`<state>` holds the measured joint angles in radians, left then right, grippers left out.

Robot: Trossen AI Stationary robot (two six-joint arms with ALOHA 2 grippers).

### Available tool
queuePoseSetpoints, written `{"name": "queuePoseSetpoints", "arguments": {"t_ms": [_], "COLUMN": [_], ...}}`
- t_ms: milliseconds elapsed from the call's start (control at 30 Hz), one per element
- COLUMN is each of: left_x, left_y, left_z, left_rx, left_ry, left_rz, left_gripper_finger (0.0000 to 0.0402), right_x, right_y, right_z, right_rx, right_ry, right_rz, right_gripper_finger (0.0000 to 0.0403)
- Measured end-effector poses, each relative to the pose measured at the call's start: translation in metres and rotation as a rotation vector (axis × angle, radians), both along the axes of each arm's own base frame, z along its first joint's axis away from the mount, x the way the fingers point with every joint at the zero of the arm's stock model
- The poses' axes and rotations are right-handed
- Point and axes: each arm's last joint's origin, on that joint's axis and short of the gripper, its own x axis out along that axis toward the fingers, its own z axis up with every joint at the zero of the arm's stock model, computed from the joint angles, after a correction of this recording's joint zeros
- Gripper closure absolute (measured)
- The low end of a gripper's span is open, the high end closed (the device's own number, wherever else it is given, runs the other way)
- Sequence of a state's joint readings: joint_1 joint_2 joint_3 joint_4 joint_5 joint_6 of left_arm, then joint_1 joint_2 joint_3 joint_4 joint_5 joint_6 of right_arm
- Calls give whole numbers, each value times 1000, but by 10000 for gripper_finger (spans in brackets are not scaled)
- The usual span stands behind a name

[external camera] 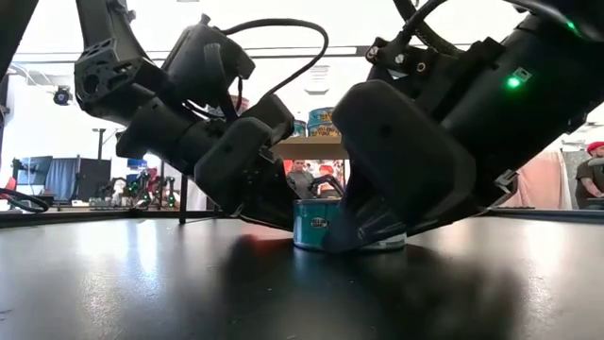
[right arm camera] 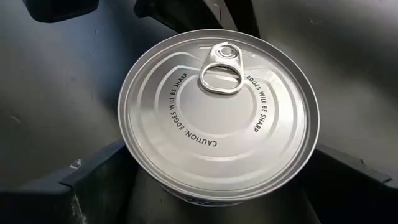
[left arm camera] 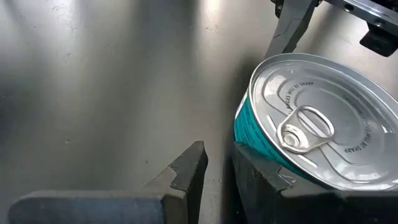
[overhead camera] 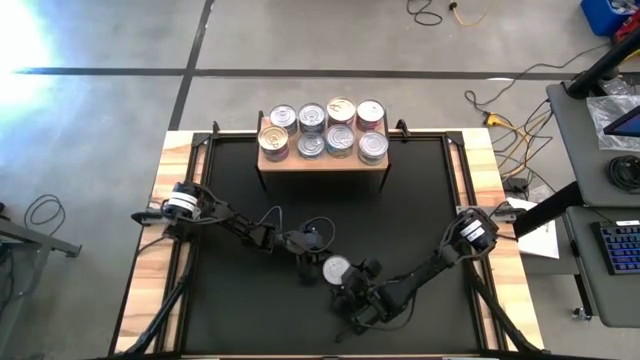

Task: Stack canned seafood by type on shelf
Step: Stack the green-blue tuna can on top of the other green-blue tuna can on the shelf

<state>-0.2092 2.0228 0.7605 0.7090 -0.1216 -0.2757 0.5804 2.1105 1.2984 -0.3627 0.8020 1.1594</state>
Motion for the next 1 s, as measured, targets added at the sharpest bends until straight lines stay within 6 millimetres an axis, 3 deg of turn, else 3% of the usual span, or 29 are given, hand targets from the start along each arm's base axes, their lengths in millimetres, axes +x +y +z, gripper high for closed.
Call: {"name": "queuePoseSetpoints", "arguments": {"t_ms": [300,733,1000], "left_x": [-1,-2,-26], "left_y": [0,-4,8], "left_z": [-1,3,37], "left_rx": [-1,-53,-57], "left_ry": [1,-38,24], "left_rz": [-14,-57,-74], "left_gripper_finger": [325,325,292], "right_x": [1,18,15], "right_y": [-2,-15,-8], "right_z": [-2,0,1], "right_rx": [27,-31,-104], "right_ry": [3,-60,-28], "right_rz": [-10,17,83], "right_gripper_finger": [3,2,3]}}
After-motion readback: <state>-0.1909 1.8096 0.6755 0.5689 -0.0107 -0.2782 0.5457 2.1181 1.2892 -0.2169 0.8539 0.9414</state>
